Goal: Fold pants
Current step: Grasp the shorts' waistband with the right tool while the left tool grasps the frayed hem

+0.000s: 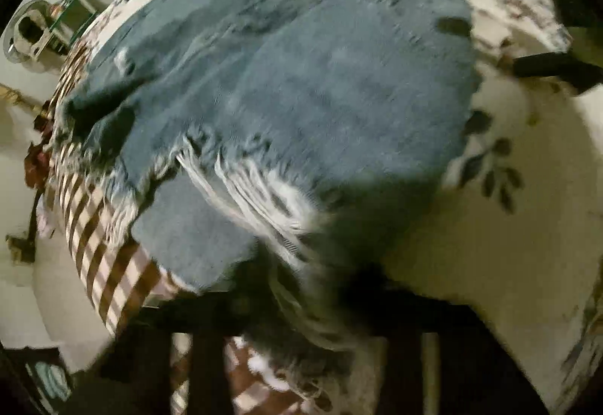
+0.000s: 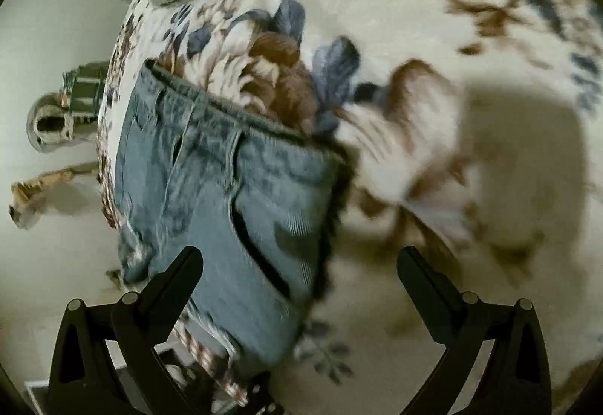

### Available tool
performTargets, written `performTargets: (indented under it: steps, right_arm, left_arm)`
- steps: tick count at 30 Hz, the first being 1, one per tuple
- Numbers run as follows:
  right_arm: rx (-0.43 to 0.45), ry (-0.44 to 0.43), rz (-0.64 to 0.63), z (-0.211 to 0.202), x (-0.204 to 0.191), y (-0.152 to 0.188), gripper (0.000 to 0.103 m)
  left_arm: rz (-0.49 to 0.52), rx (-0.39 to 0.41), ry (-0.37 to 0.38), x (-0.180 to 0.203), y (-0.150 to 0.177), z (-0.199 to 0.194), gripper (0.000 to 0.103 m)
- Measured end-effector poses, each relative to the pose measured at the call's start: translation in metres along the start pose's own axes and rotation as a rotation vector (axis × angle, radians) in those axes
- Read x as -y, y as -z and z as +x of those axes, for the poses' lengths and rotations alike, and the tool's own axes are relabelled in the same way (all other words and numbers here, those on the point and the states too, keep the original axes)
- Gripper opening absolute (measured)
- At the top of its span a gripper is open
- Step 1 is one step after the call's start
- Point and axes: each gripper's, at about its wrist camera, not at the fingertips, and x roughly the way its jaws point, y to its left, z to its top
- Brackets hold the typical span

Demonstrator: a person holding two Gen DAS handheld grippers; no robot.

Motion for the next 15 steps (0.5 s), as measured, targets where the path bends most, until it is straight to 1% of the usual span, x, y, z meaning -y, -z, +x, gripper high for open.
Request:
performTargets:
  steps: [2,3,4,5,6,7,10,12,13,15]
  right_arm:
    - [-0.001,-0.008,0.036,0.013,-0.001,-0.007,0.102]
    - [0.006,-0.021,0.042,0.019,-0.005,-0.009,0.093]
    - [0.011,-0.017,0.039,0.021,-0.008,-0.01,0.072]
    - [0.026,-0.009,0.03,0.021,-0.013,-0.011,0.056]
    - [0.037,-0.004,0.023,0.019,-0.014,-0.01,0.031]
    - [0.048,0.012,0.022,0.018,-0.018,-0.01,0.027]
    - [0.066,-0.006,0.018,0.007,-0.029,-0.007,0.02]
    - [0.073,-0.024,0.016,-0.005,-0.035,-0.004,0.018]
    - [0.078,-0.031,0.013,-0.012,-0.042,-0.003,0.018]
    - [0.085,-0.04,0.0,-0.026,-0.057,-0.002,0.017]
  left_arm:
    - [0.014,0.026,0.003,-0.001,-0.005,-0.009,0.007]
    - [0.017,0.032,0.009,-0.003,-0.007,-0.012,0.006]
    - [0.019,0.039,0.018,-0.009,-0.008,-0.018,0.006]
    - [0.016,0.045,0.028,-0.013,-0.01,-0.024,0.005]
    - [0.012,0.052,0.035,-0.019,-0.011,-0.031,0.005]
    - [0.006,0.06,0.04,-0.024,-0.013,-0.037,0.005]
    - [-0.024,0.078,0.065,-0.04,-0.018,-0.056,0.004]
    - [-0.046,0.089,0.072,-0.055,-0.023,-0.071,0.004]
    - [-0.062,0.096,0.078,-0.056,-0.022,-0.071,0.004]
    - [-0.093,0.115,0.086,-0.067,-0.031,-0.08,0.004]
